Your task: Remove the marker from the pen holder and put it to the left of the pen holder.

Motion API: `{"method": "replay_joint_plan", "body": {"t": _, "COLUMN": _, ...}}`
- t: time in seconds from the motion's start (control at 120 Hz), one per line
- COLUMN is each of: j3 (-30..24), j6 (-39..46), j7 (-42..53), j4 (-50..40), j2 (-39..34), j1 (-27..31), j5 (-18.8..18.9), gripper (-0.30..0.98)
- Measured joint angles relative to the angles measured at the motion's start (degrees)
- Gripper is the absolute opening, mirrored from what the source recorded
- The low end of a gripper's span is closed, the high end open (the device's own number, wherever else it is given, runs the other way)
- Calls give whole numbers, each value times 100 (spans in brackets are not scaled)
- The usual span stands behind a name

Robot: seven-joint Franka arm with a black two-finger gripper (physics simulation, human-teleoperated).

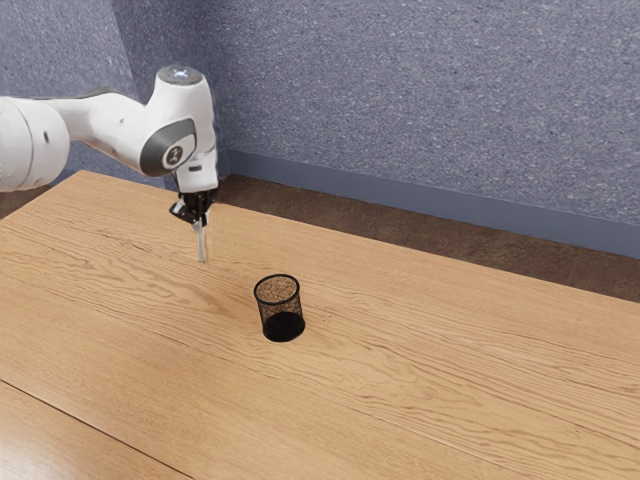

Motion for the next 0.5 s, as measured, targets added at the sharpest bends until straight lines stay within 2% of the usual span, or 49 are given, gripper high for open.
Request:
{"method": "replay_joint_plan", "body": {"t": 0.292, "j3": 577, "j6": 1823, "j7": 27, "j4": -34, "j2": 414, "j1": -71, "j5": 1064, "gripper": -9}}
{"method": "replay_joint_plan", "body": {"t": 0.5, "j3": 950, "j6": 2531, "j7": -90, "j4": -176, "j2": 517, "j1": -81, "j5": 1317, "gripper": -9}}
